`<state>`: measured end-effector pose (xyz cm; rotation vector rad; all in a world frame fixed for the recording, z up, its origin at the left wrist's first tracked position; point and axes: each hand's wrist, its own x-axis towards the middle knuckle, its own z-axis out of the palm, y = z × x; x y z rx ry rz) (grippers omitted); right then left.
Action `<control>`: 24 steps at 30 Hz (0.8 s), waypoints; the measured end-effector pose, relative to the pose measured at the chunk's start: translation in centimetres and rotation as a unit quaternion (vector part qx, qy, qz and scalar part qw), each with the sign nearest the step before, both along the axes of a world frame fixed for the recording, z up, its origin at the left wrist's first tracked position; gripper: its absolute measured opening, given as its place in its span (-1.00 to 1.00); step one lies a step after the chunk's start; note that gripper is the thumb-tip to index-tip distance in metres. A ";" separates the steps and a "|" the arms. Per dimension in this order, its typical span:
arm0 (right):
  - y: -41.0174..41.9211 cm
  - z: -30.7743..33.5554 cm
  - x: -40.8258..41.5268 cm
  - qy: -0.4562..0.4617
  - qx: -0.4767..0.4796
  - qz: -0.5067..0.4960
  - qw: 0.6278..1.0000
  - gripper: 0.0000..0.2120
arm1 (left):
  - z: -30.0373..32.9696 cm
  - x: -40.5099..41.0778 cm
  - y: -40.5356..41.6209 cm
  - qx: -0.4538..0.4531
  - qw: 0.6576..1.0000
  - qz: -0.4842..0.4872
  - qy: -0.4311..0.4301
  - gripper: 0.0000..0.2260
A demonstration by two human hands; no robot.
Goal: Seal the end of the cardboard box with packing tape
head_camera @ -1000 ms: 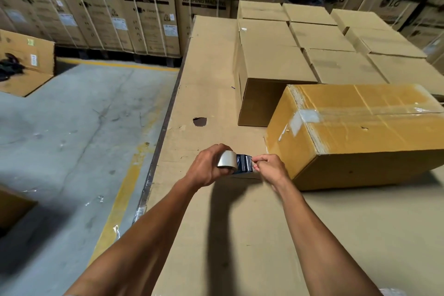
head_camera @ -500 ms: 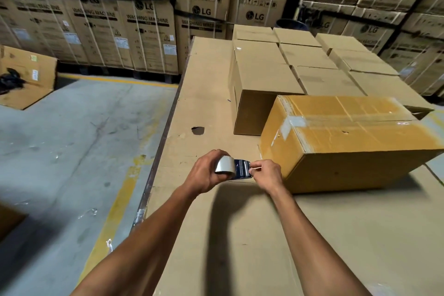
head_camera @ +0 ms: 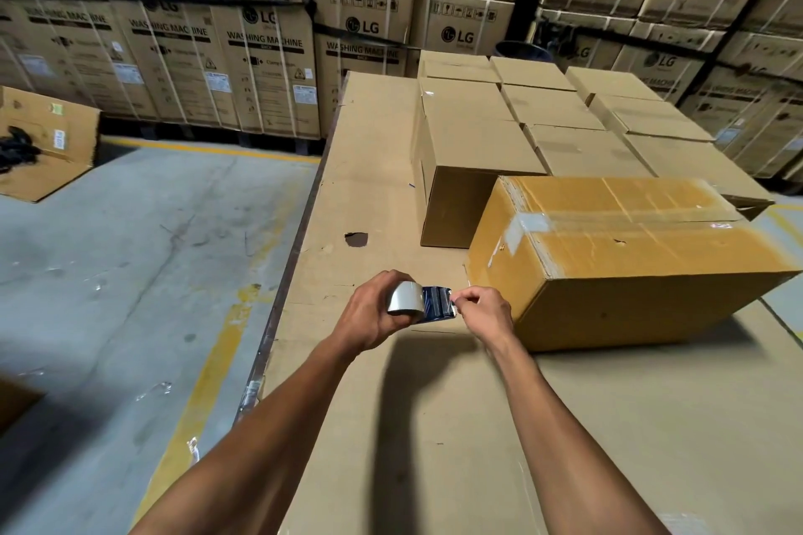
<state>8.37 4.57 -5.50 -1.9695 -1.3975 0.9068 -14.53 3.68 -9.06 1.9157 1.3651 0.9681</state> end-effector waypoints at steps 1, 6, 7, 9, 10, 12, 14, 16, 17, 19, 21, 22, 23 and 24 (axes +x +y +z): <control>0.1 -0.2 0.1 0.012 -0.007 0.000 1.000 -0.82 | 0.0 0.0 0.0 0.001 1.000 0.002 0.000 -0.53; 0.2 -0.5 0.1 0.021 -0.001 0.022 1.000 -0.79 | -0.3 -0.1 0.2 0.008 1.000 0.009 0.005 -0.53; 0.3 -0.6 0.0 0.013 0.004 0.026 1.000 -0.80 | -0.4 -0.1 0.2 0.010 1.000 0.012 0.007 -0.53; 0.4 -0.8 -0.2 -0.003 0.008 0.025 1.000 -0.86 | -0.5 -0.1 0.2 0.010 1.000 0.013 0.005 -0.54; 0.4 -0.9 -0.2 -0.004 0.009 0.020 1.000 -0.88 | -0.6 -0.1 0.3 0.010 1.000 0.013 0.002 -0.54; 0.4 -1.2 -0.3 0.012 0.007 0.010 1.000 -0.93 | -0.6 -0.1 0.3 0.002 1.000 0.014 -0.005 -0.54; 0.5 -1.3 -0.4 0.032 0.001 -0.004 0.999 -0.94 | -0.7 -0.2 0.4 -0.013 1.000 0.020 -0.021 -0.55; 0.6 -1.3 -0.5 0.050 -0.010 -0.018 0.999 -0.94 | -0.8 -0.2 0.5 -0.036 0.998 0.028 -0.046 -0.56; 0.7 -1.3 -0.5 0.058 -0.015 -0.023 0.998 -0.93 | -0.8 -0.3 0.6 -0.046 0.997 0.031 -0.057 -0.56; 0.9 -1.4 -0.5 0.072 -0.018 -0.032 0.997 -0.90 | -0.8 -0.4 0.7 -0.061 0.995 0.031 -0.072 -0.55; 1.1 -1.3 -0.5 0.088 -0.010 -0.043 0.995 -0.88 | -0.9 -0.4 0.7 -0.069 0.994 0.024 -0.086 -0.53; 1.3 -1.1 -0.5 0.096 -0.007 -0.047 0.994 -0.87 | -0.9 -0.4 0.7 -0.072 0.993 0.023 -0.091 -0.51; 1.4 -1.0 -0.5 0.101 -0.007 -0.050 0.994 -0.85 | -1.0 -0.3 0.7 -0.076 0.992 0.021 -0.094 -0.49; 1.5 -0.8 -0.6 0.102 -0.005 -0.052 0.993 -0.84 | -1.0 -0.3 0.8 -0.084 0.991 0.018 -0.098 -0.46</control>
